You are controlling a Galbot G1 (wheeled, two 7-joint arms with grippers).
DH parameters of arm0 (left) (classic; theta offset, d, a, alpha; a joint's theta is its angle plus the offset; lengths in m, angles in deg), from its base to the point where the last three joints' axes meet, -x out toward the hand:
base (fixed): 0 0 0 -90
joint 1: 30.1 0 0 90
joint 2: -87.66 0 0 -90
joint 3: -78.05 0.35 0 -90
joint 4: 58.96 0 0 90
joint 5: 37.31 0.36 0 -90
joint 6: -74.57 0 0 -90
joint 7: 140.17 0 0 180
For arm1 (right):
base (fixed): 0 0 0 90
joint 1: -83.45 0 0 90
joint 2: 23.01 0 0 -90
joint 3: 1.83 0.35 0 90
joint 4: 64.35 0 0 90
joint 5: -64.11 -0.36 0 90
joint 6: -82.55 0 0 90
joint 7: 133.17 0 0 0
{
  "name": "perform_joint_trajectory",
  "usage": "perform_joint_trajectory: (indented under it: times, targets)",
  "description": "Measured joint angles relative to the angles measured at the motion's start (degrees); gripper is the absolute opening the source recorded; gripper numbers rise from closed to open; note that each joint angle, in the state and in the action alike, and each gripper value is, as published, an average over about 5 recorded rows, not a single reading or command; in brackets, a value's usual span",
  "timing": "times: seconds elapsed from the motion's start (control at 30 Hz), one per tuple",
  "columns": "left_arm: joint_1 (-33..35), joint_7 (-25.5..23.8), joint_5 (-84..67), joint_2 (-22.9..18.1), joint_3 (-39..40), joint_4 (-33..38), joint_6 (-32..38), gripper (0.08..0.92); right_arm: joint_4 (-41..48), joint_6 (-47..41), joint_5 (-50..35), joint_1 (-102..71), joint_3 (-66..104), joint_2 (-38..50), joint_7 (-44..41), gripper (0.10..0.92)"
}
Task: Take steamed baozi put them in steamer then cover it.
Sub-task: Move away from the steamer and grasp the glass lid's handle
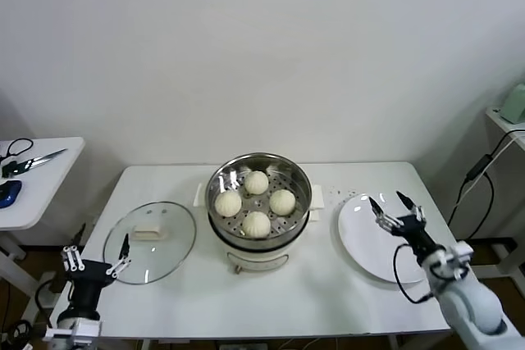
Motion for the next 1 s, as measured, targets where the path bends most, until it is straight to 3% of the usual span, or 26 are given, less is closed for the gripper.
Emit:
perform_joint_trajectory:
  times: [0.5,1.0]
  targets:
    - [-5.8,12.6,35.2,1.0,2.2,-16.8,5.1,0.823,-0.3,8.7,4.7,-8.7,3.8,-8.8,-1.4,0.823]
    - [-18.0,16.9,52.2,0.2,4.4,-34.8,5.4,0.823,-1.4,11.4,5.7,-12.6,6.0,-12.7,-1.1,0.823]
